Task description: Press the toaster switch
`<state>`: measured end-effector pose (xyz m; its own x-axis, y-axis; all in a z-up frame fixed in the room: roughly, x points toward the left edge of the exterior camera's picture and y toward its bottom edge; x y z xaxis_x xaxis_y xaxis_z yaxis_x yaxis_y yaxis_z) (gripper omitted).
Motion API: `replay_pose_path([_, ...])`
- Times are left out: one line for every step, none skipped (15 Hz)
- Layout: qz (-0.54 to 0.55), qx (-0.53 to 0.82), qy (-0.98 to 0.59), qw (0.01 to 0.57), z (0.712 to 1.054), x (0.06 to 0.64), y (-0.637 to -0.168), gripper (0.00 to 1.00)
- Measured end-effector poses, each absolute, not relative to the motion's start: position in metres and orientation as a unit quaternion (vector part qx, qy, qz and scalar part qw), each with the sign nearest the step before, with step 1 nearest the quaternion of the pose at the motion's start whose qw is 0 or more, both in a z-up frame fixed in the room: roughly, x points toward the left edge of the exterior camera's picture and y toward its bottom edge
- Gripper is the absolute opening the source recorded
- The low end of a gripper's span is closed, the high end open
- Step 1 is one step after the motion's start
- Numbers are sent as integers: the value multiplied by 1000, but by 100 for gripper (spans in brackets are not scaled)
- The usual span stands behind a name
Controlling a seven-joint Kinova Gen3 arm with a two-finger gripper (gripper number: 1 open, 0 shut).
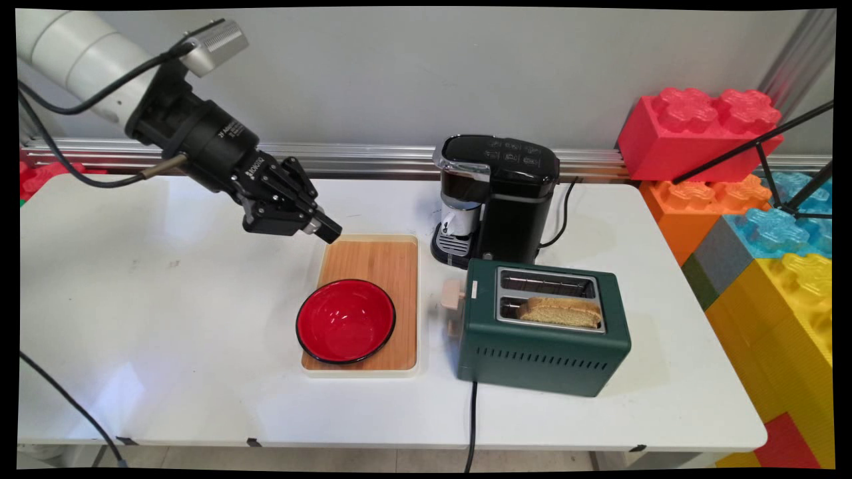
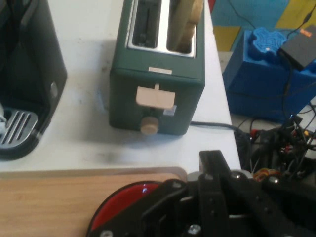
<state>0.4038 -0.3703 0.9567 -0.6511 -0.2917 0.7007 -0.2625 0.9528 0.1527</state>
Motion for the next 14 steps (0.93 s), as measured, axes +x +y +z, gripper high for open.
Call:
replay_pose_path([-20, 152, -908, 391, 955, 403, -372, 0])
replay_pose_path([-21, 149, -906, 394, 953, 402, -374, 0])
replay_pose_path([-22, 148, -906, 397, 951, 401, -375, 0])
replay_pose_path([-23, 146, -905, 400, 948, 399, -378, 0])
replay_pose_path([-23, 144, -904, 402, 945, 398, -380, 0])
replay_pose_path([-23, 142, -902, 407, 941, 395, -382, 0])
replay_pose_path([-23, 140, -901, 411, 934, 392, -385, 0])
replay_pose_path([-23, 138, -899, 415, 928, 388, -387, 0])
replay_pose_path([-22, 135, -897, 420, 921, 384, -389, 0])
replay_pose_path([-22, 131, -895, 425, 914, 379, -391, 0])
replay_pose_path([-22, 128, -893, 430, 907, 375, -393, 0])
replay_pose_path([-23, 126, -892, 433, 903, 372, -394, 0])
replay_pose_path([-22, 122, -890, 438, 896, 367, -395, 0])
replay_pose_path([-22, 119, -889, 442, 890, 364, -397, 0])
